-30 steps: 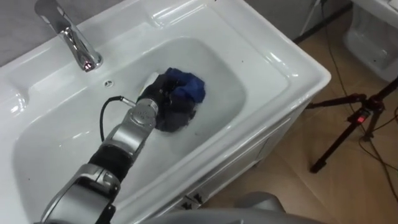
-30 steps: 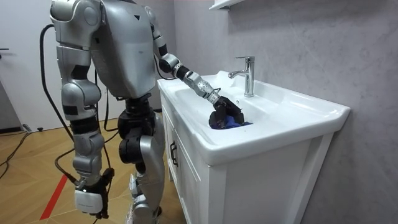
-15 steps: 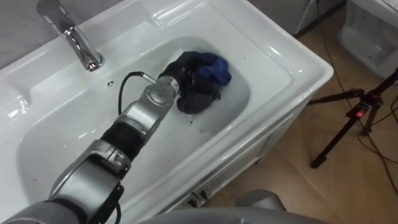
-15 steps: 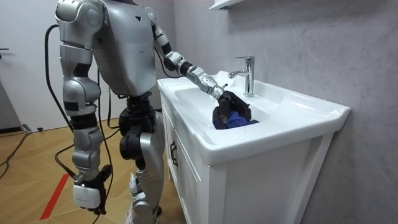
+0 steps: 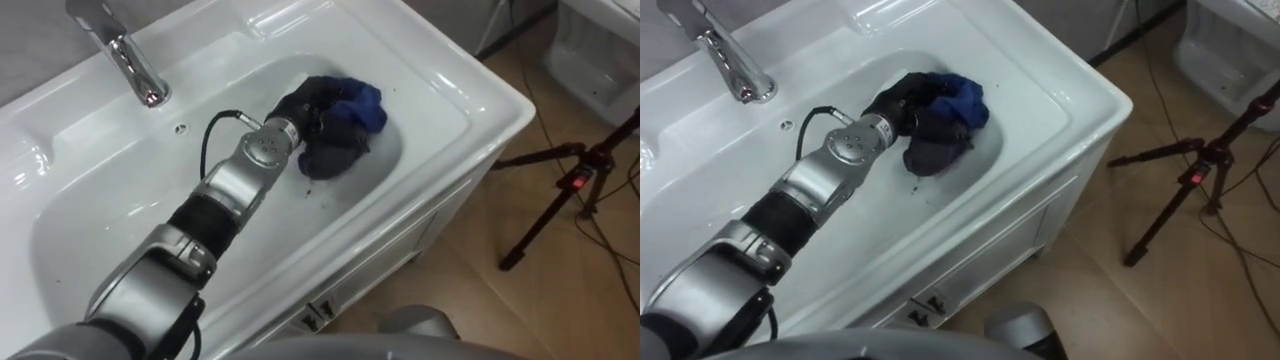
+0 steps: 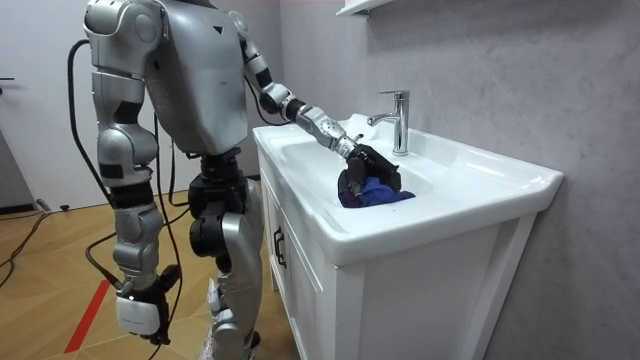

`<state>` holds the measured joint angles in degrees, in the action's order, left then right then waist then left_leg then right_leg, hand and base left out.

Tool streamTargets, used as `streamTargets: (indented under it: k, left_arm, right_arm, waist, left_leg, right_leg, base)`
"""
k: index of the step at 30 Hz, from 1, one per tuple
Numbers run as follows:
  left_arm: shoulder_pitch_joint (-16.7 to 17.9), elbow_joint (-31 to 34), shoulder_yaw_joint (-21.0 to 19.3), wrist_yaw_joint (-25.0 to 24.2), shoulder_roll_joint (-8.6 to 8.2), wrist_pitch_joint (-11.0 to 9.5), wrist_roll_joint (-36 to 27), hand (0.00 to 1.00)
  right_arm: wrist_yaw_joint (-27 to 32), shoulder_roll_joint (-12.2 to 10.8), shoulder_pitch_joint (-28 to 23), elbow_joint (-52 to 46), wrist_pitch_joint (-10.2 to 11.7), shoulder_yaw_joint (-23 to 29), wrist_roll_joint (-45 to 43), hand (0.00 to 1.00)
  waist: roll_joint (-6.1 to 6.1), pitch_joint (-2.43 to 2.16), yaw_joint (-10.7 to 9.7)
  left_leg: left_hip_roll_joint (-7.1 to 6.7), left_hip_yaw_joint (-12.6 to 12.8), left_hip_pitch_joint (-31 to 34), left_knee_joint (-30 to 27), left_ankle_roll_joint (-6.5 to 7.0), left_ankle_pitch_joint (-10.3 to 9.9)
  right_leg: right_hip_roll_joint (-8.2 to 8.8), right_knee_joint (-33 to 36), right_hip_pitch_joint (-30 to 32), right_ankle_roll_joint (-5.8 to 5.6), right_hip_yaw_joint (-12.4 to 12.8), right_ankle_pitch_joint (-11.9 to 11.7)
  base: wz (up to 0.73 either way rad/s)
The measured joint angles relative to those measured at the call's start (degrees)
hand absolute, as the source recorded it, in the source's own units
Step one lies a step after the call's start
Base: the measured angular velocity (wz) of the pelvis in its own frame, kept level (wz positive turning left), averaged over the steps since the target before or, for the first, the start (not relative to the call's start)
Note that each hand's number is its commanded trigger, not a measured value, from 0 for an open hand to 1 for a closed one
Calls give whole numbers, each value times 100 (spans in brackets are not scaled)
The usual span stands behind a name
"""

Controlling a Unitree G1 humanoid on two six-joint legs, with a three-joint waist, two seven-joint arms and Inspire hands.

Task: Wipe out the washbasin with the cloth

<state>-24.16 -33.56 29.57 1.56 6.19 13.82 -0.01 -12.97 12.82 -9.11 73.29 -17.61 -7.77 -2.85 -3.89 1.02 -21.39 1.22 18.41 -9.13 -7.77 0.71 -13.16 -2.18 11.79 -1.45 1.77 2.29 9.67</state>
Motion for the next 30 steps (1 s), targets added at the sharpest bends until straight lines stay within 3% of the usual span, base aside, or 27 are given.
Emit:
streamTargets:
  k: [5,7,9,11,15,22,27,30]
  left_arm:
    - [491,-228,-39,-1,49,-242,383,100]
    - [646,-388,-203,-1,25,-408,489,100]
    - [825,-485,-334,-1,7,-566,727,100]
    - [918,-557,-456,0,-6,-673,872,100]
    - [1103,-844,-886,2,-43,-868,1159,100]
    - [1356,-968,-1494,16,-72,-921,1593,100]
    - [1512,-1031,-2040,47,-71,-996,1851,100]
    - [1685,-1039,-2470,79,0,-1020,2329,100]
  right_arm:
    - [46,-26,12,-198,-1,11,4,0]
    - [99,-106,16,-233,4,29,-28,0]
    - [104,-192,28,-343,3,32,-208,0]
    - [91,-201,41,-413,2,111,-321,0]
    - [127,-277,33,-409,0,312,-504,0]
    - [156,-471,32,-207,-124,421,-653,0]
    - [177,-461,22,-147,-200,541,-734,0]
    - [163,-455,44,-150,-192,736,-878,0]
  waist:
    - [110,21,157]
    - [213,-8,218]
    - [319,-21,437]
    - [351,-40,479]
    - [357,-91,689]
    - [364,-96,825]
    - [365,-102,1097]
    - [354,-156,1150]
  left_leg:
    - [-11,9,-40,3,1,-1]
    - [-14,8,-70,-3,1,-1]
    - [-11,10,-98,0,1,-1]
    - [-14,5,-110,2,1,-1]
    - [0,8,-202,9,1,-1]
    - [17,10,-366,22,0,-1]
    - [38,2,-438,28,0,-1]
    - [50,-71,-466,36,-1,-1]
  right_leg:
    - [-7,-35,-71,-3,63,6]
    - [-10,-21,-99,-1,67,23]
    - [-19,-34,-90,3,78,25]
    - [-18,-55,-105,0,69,23]
    - [-74,-93,-203,13,93,2]
    - [-96,-73,-350,89,94,43]
    - [-144,19,-345,137,136,74]
    - [-164,2,-385,157,145,60]
  base:
    - [-4]
    - [5]
    - [-8]
    - [4]
    - [-11]
    - [0]
    - [-10]
    - [-1]
